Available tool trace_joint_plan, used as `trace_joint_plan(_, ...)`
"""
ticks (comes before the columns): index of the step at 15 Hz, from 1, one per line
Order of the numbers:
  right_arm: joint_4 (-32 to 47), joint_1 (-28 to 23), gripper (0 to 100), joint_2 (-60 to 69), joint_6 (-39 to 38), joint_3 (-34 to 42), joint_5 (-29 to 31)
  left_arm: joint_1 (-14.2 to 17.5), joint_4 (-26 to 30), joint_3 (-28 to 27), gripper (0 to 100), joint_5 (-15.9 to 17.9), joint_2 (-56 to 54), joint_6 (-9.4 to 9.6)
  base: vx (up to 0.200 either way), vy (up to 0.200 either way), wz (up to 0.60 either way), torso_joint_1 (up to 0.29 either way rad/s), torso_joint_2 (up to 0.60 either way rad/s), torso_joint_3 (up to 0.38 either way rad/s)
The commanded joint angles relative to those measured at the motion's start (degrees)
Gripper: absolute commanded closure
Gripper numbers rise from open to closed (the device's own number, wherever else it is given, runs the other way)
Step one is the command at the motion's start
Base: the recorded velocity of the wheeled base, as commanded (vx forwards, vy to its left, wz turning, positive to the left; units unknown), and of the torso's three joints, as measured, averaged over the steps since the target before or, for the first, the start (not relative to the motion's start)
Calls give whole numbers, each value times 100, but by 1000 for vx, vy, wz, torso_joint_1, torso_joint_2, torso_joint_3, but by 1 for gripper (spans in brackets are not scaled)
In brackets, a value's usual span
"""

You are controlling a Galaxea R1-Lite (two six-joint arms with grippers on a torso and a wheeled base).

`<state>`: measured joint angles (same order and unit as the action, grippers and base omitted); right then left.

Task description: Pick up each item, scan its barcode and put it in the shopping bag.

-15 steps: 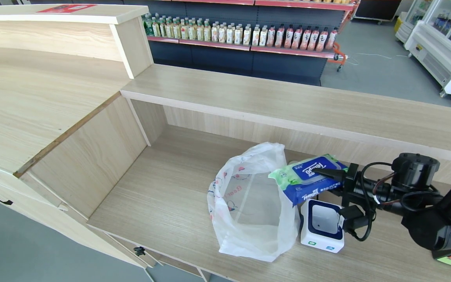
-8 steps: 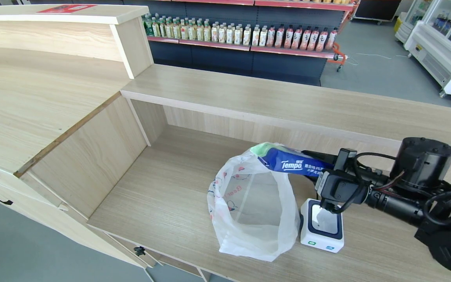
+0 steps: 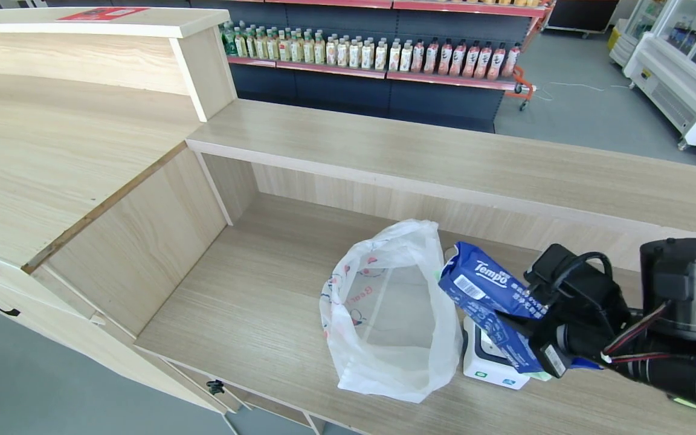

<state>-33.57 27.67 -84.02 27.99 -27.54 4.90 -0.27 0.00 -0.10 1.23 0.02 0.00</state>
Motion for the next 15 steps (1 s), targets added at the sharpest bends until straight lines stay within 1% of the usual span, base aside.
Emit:
trace_joint_plan(1,228,-157,100,421,-4,-270,11,-8,0,1,0,0,-2,0,0,0,0,0,0,0)
trace_joint_plan(2,395,-157,100,456,14,-375,20,-8,0,1,0,0,-2,0,0,0,0,0,0,0)
trace_joint_plan(4,431,-166,100,465,-13,-454,-7,-8,0,1,0,0,-2,0,0,0,0,0,0,0)
trace_joint_plan(9,395,-131,100,412,-22,-489,-147,0,0,1,0,0,-2,0,0,0,600,3,0,3)
trace_joint_plan(11,360,-131,100,289,-39,-524,-156,0,0,1,0,0,-2,0,0,0,0,0,0,0)
trace_joint_plan(13,-27,-131,100,-80,-338,-560,-156,0,0,1,0,0,-2,0,0,0,0,0,0,0)
trace_joint_plan(14,-325,-131,100,-343,-646,-621,-156,0,0,1,0,0,-2,0,0,0,0,0,0,0)
trace_joint_plan(15,-800,-131,100,-704,-1006,-656,-156,-8,0,1,0,0,-2,0,0,0,0,0,0,0)
